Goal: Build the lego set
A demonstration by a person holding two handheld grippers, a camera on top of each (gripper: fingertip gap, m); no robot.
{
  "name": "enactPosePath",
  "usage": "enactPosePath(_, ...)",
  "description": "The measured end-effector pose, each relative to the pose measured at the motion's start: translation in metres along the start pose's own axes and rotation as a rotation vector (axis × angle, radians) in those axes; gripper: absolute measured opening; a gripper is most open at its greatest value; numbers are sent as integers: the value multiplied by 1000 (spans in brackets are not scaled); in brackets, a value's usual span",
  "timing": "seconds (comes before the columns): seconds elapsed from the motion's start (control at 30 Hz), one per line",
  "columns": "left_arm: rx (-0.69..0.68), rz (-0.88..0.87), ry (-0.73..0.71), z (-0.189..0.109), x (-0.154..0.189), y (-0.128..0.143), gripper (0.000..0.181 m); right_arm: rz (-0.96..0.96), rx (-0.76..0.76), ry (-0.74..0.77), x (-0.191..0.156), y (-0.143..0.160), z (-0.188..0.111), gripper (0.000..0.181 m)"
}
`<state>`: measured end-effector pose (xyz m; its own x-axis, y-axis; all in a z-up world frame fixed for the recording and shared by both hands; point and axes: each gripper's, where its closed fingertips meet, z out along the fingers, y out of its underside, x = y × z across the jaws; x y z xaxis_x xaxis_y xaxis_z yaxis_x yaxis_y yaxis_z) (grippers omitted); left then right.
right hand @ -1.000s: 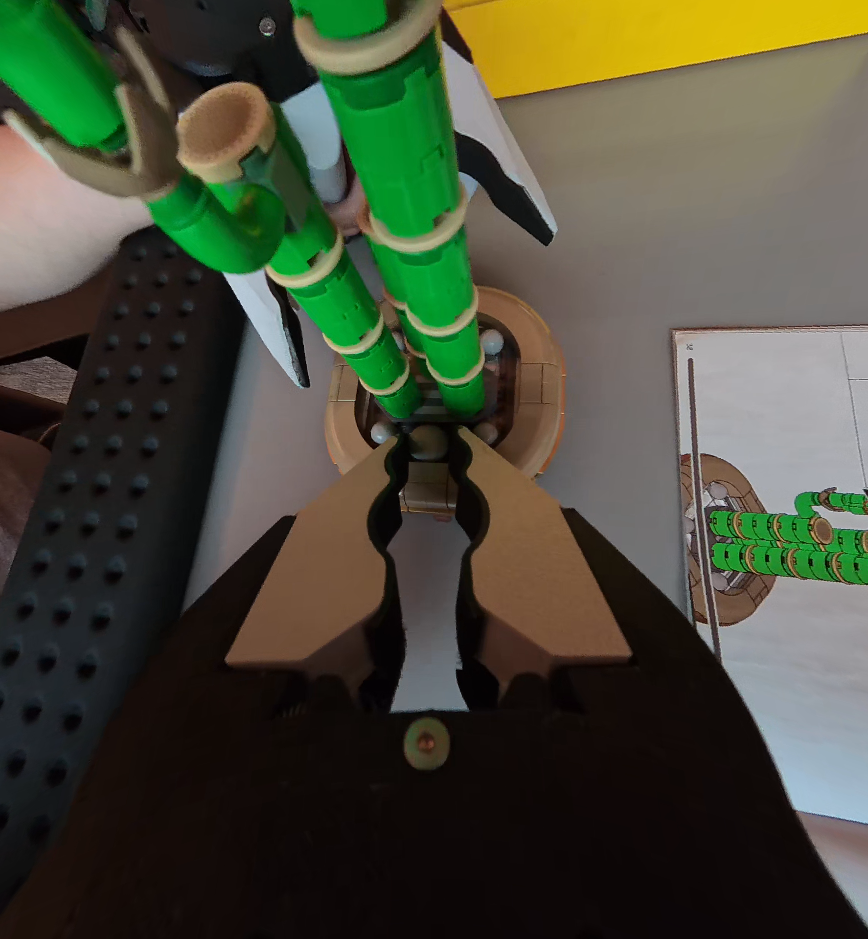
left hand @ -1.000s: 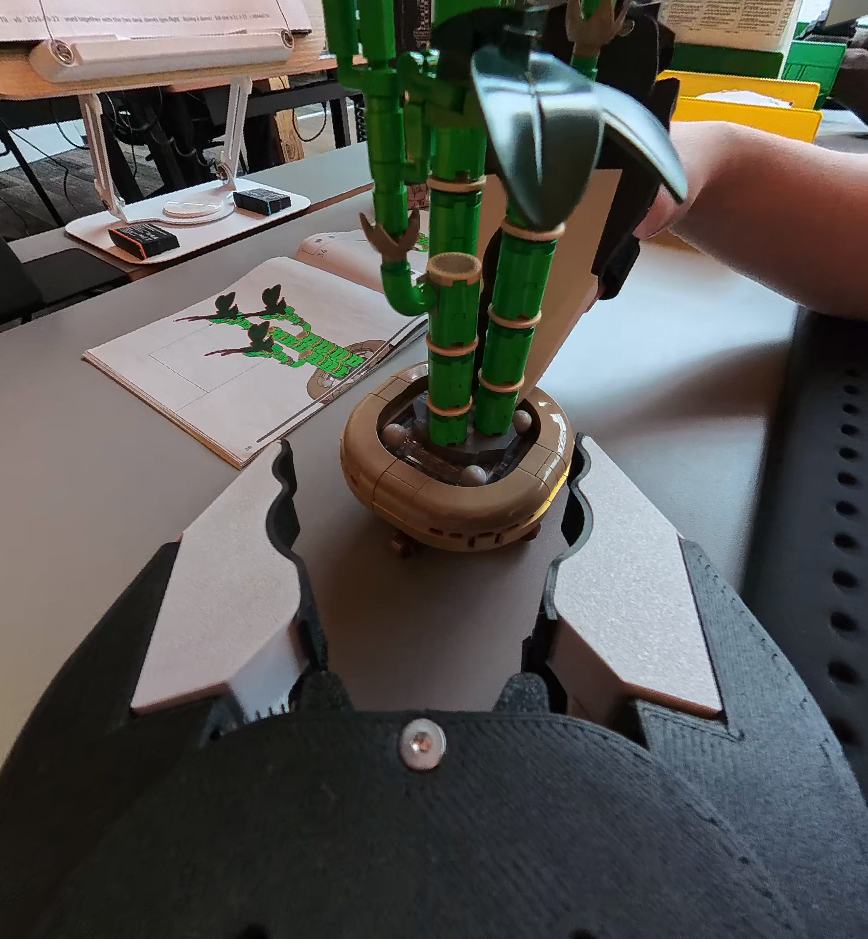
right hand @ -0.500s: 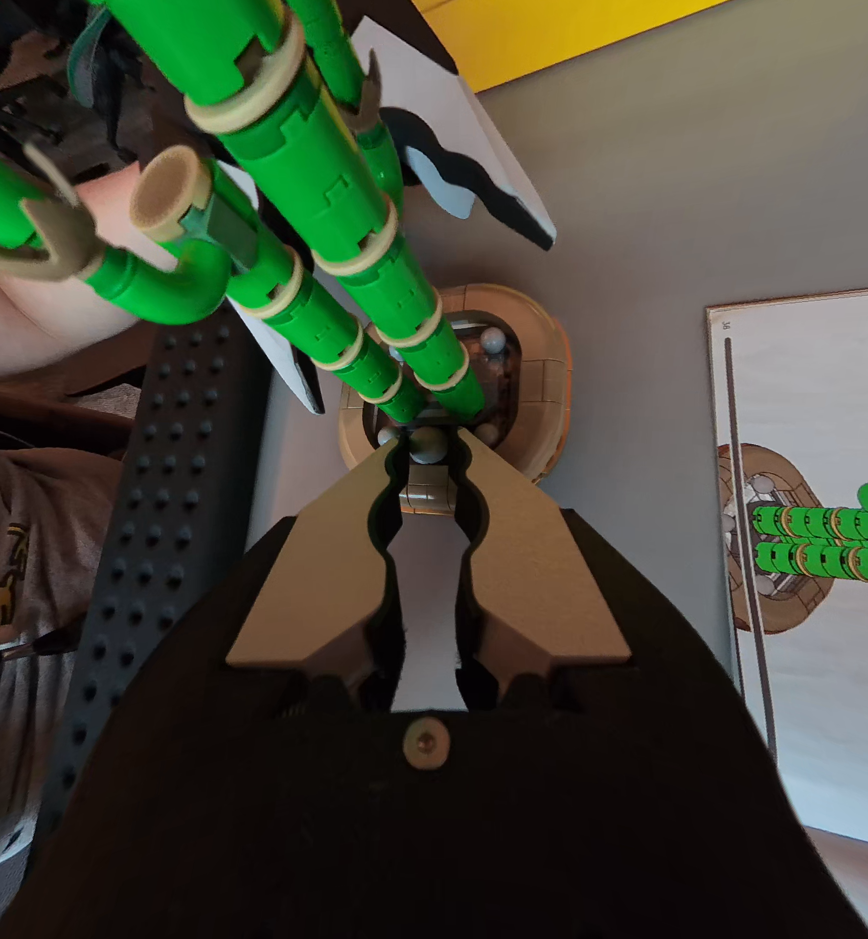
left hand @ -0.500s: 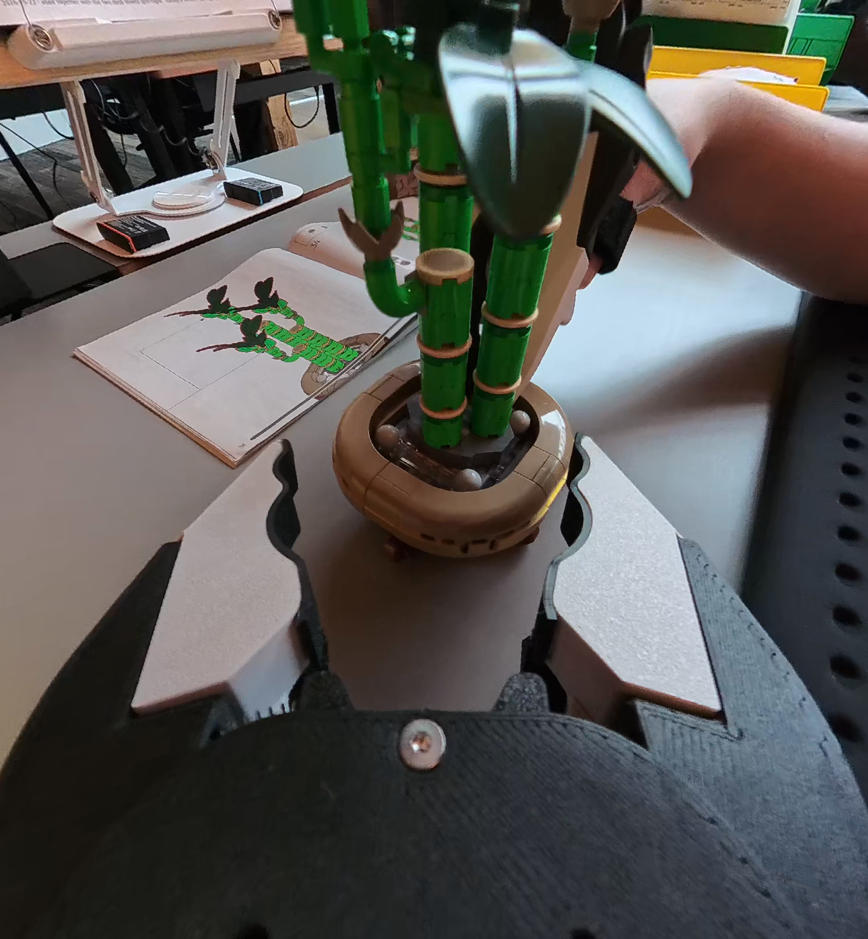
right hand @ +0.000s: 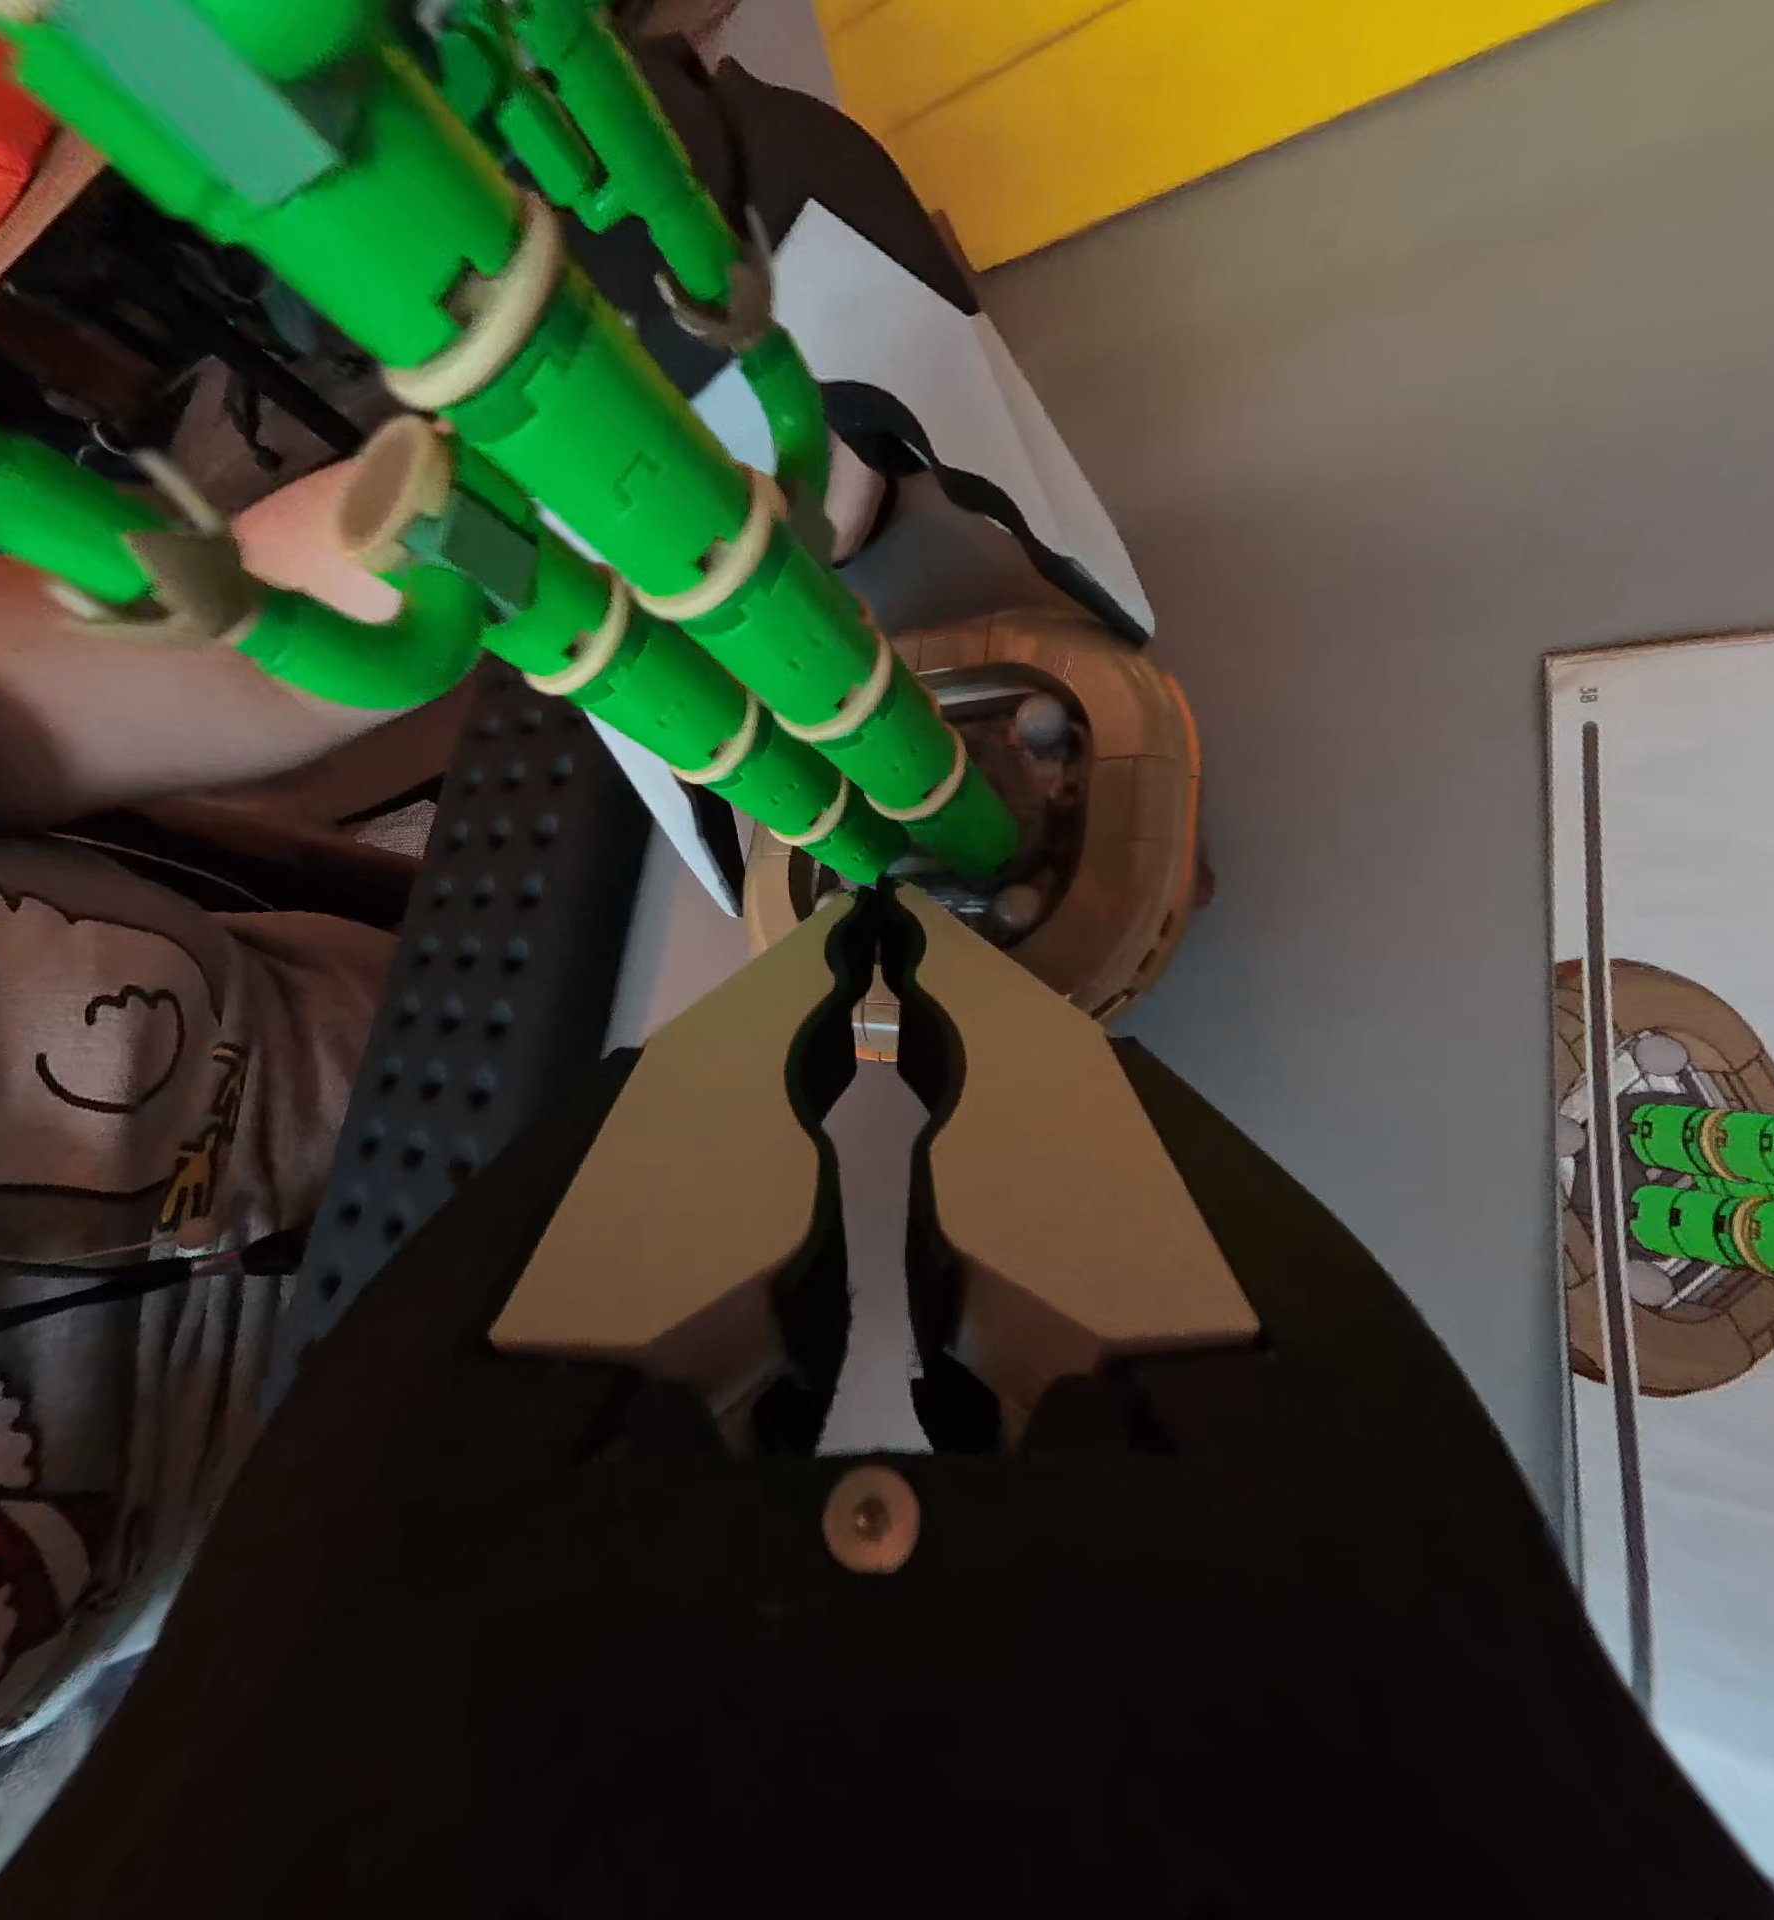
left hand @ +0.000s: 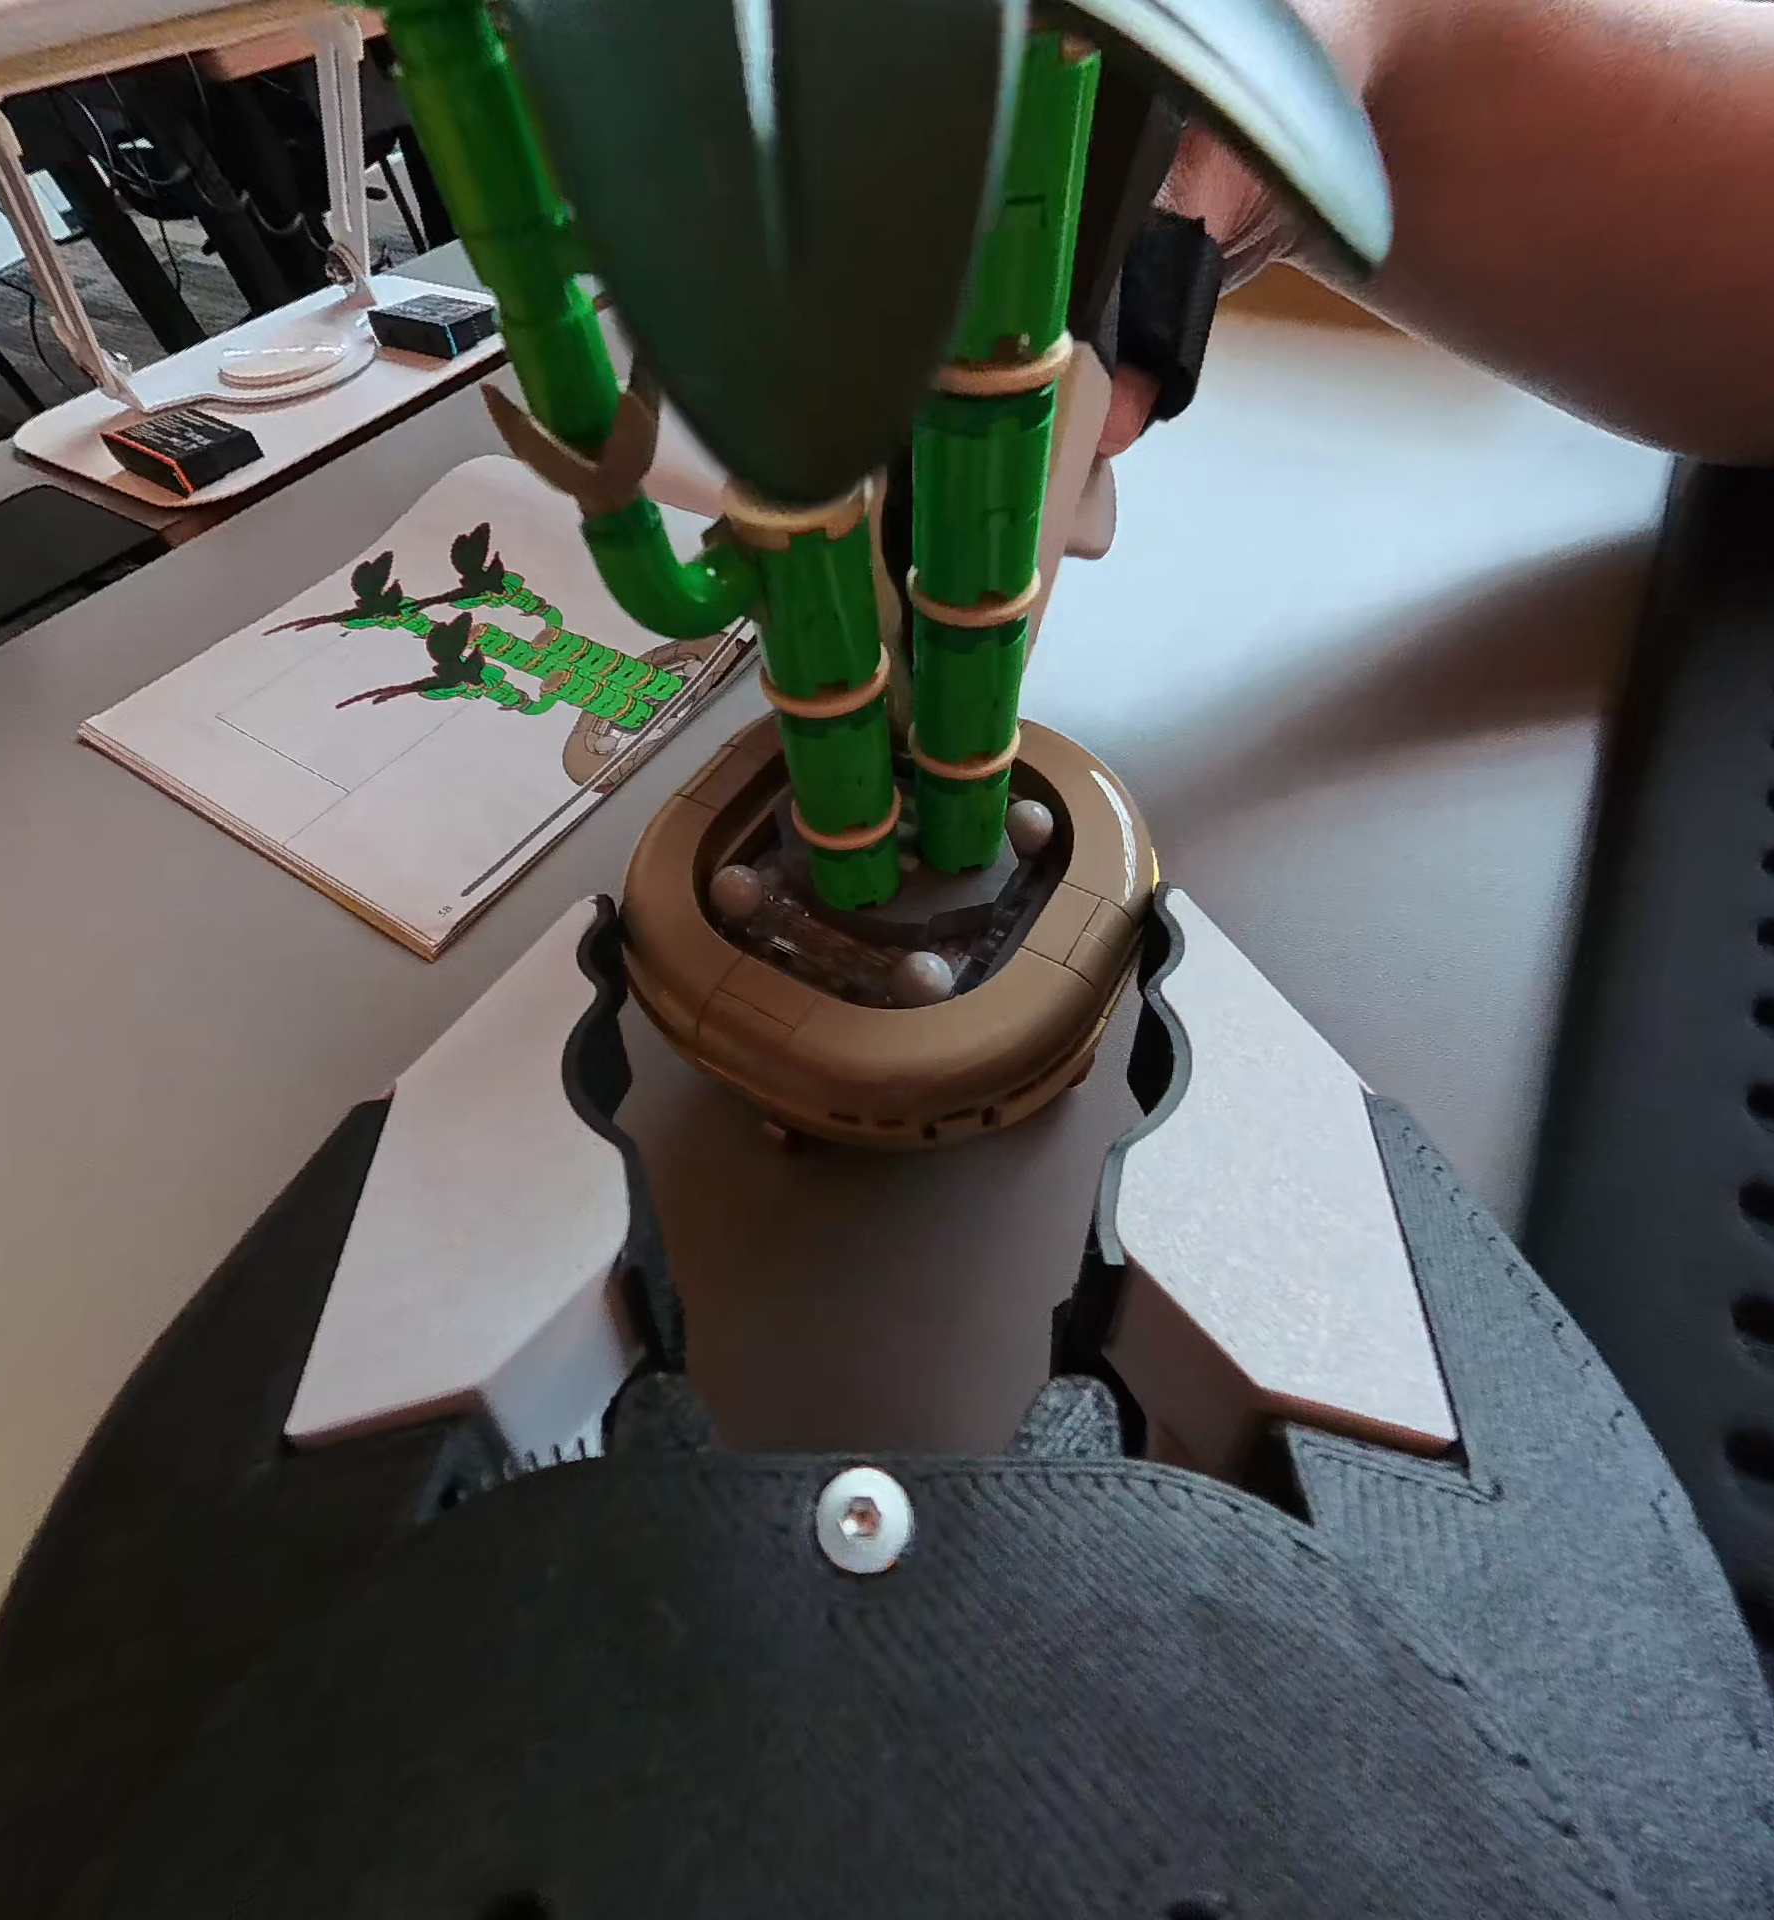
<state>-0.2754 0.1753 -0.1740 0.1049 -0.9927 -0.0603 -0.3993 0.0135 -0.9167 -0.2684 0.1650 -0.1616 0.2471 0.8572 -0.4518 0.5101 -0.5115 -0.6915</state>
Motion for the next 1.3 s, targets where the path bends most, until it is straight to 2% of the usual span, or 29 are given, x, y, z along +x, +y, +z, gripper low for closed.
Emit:
enactPosePath(0.2, 4, 5, -5, -1, 0, 0, 98, -134, 129, 28, 0, -14, -18, 0)
enactPosePath(0.3, 6, 9, -9, -1, 0, 0, 98, -232, 152, 74, 2, -8, -24, 17)
enactPosePath(0.4, 6, 7, -10, -2, -1, 0, 99, -299, 174, 96, 2, 0, -24, 17)
enactPosePath(0.73, 6, 8, -11, -2, 0, 0, 98, -273, 182, 106, 11, 6, -16, 18)
enactPosePath(0.9, 5, 5, -8, -2, 0, 0, 98, -296, 180, 64, 1, 5, -12, 10)
enactPosePath(1.07, 4, 2, -6, -2, 0, 0, 98, -307, 118, 48, -4, 10, -2, 17)
enactPosePath(1.3, 3, 1, -5, -2, 0, 0, 98, -304, 145, 52, -3, 8, -12, 18)
